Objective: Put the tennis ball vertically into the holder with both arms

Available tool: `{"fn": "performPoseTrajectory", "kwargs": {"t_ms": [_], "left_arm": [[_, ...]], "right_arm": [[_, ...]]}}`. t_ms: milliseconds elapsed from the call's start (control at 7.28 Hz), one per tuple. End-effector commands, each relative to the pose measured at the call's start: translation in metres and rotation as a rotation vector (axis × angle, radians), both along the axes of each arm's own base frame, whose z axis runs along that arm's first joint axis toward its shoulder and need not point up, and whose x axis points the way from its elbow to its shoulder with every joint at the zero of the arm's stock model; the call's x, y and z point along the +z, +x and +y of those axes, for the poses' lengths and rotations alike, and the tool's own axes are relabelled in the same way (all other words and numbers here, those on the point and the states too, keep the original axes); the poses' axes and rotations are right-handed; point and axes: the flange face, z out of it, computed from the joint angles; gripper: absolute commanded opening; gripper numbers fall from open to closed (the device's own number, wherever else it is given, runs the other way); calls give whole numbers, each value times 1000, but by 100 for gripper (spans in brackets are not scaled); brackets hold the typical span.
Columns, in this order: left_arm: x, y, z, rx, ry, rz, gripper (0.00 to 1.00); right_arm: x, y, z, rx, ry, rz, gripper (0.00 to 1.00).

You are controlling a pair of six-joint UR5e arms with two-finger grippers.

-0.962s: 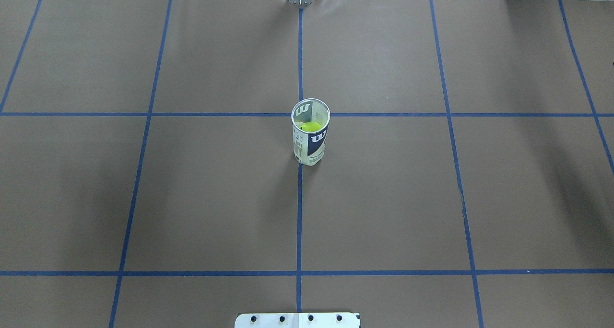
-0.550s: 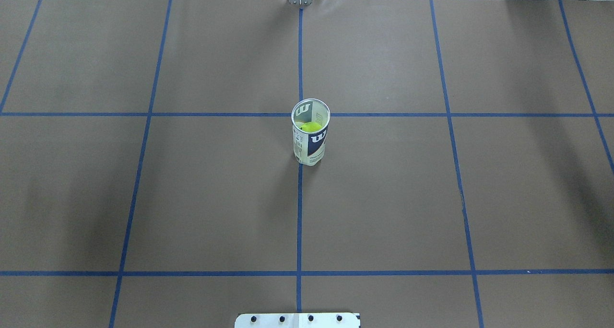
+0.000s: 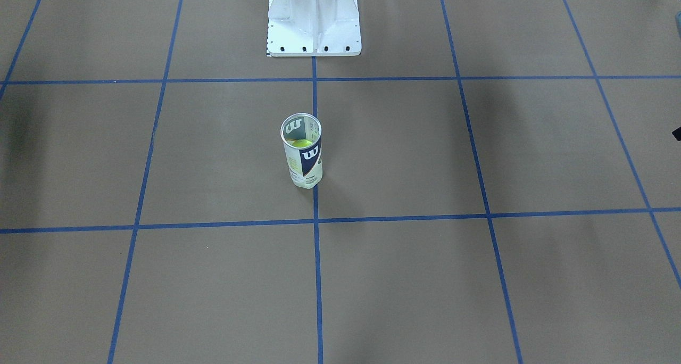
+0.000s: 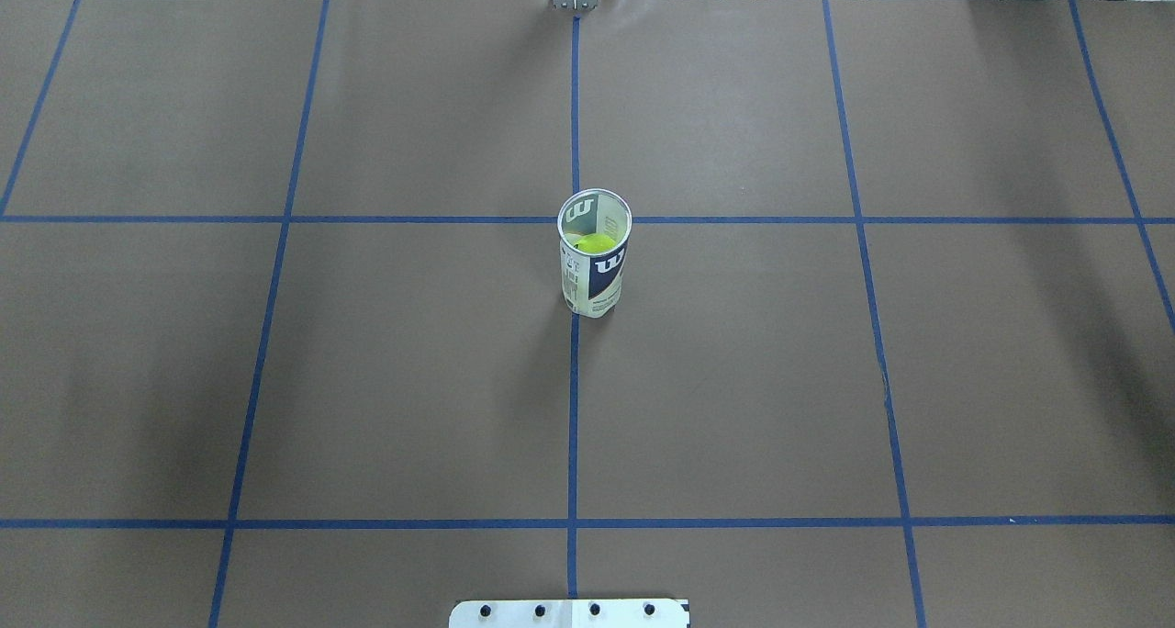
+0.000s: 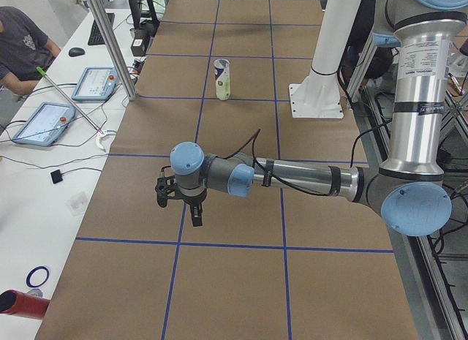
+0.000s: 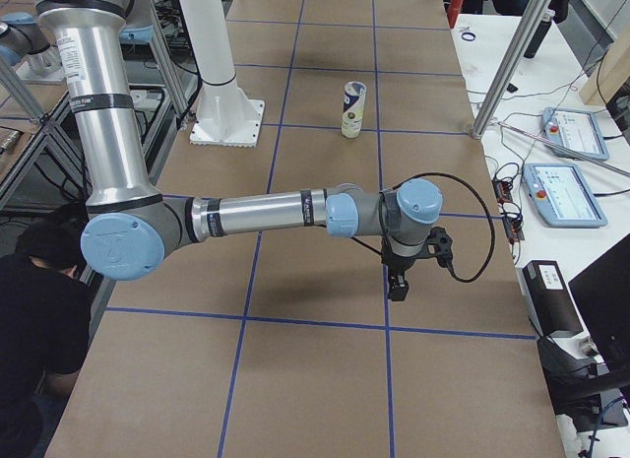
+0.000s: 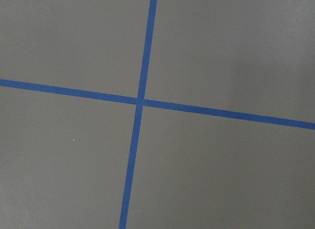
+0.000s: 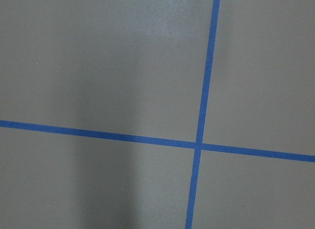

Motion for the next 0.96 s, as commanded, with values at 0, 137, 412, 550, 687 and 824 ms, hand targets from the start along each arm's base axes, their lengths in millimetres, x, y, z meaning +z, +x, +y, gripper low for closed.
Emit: {"fn": "performPoseTrajectory", "kwargs": {"t_ms": [0, 137, 412, 550, 687, 824], "left_arm": [[3, -4, 0, 100, 112, -16, 99], [12, -8, 0, 100, 105, -19, 99], [37, -27, 3, 115, 109, -21, 99], [39, -27, 4, 115, 106, -23, 99], [40, -27, 4, 110, 101, -22, 99], [41, -27, 6, 118, 105, -18, 99]], "right_arm": [[1, 0, 0, 0, -1, 0, 99], [1, 0, 1, 0, -2, 0, 99], [2, 0, 2, 0, -4, 0, 99], [2, 0, 2, 0, -4, 0, 99], [2, 0, 2, 0, -6, -1, 99], [2, 0, 2, 0, -6, -1, 99]]}}
